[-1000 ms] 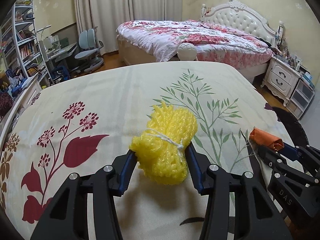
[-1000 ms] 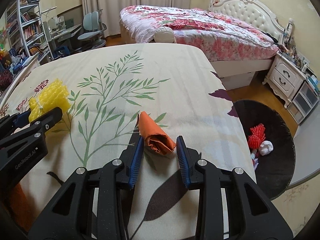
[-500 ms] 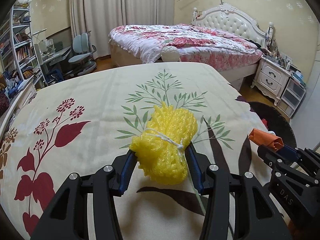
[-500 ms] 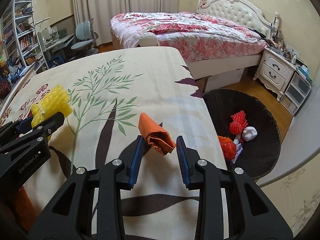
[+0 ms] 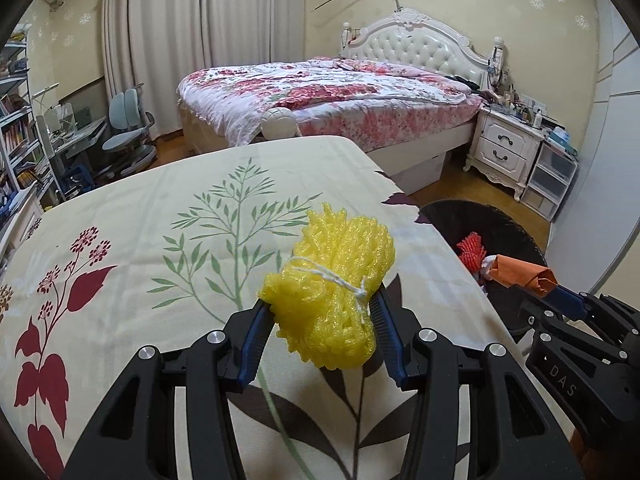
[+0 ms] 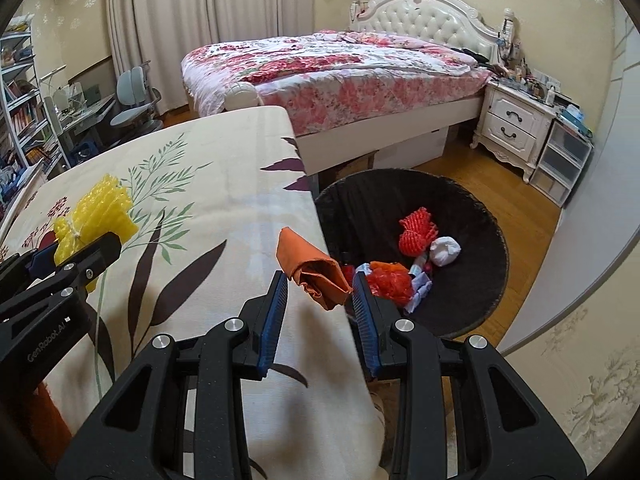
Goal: Collect trash
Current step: 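Lift the yellow net and orange cloth and carry both toward the black bin, then open both grippers over the bin to drop the net and cloth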
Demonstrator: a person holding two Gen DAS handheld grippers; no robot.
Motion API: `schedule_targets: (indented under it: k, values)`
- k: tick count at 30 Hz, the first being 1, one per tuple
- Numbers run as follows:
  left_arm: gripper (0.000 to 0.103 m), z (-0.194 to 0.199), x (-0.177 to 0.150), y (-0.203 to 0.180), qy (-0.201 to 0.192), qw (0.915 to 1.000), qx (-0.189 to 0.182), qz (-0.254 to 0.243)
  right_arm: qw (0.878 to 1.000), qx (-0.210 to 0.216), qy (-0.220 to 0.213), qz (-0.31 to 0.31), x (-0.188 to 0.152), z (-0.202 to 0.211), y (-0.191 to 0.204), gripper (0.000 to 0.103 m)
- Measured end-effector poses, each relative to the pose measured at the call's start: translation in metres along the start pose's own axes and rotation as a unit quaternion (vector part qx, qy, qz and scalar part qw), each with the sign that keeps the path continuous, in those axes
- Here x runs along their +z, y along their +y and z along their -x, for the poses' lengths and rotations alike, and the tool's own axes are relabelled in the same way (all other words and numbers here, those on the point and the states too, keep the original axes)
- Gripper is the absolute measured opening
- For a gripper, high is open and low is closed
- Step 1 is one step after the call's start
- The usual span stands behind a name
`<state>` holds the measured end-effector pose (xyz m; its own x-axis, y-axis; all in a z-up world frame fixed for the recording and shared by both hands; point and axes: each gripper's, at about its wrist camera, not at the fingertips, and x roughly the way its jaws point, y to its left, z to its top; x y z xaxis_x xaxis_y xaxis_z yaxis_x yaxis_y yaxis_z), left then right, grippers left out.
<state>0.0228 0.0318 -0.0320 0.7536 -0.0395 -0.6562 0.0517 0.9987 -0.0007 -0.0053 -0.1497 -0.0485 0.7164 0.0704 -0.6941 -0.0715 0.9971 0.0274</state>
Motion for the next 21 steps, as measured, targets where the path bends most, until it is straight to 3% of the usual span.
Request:
schedule_targets:
  k: [8, 11, 21]
  values:
    - [0.049, -0.012, 0.012, -0.041, -0.008, 0.9992, -0.025, -0.028, 0.999, -0.029, -0.010, -0.028, 0.006, -0.002, -0.039, 0.023]
    - [0.049, -0.023, 0.017, -0.054, -0.009, 0.9990, -0.025, -0.037, 0.999, -0.033, -0.006, -0.028, 0.009, -0.015, -0.050, 0.011]
    - [0.049, -0.058, 0.041, -0.101, -0.006, 0.9970, -0.039, -0.067, 0.996, -0.056, -0.011, -0.066, 0.022, -0.026, -0.091, 0.010]
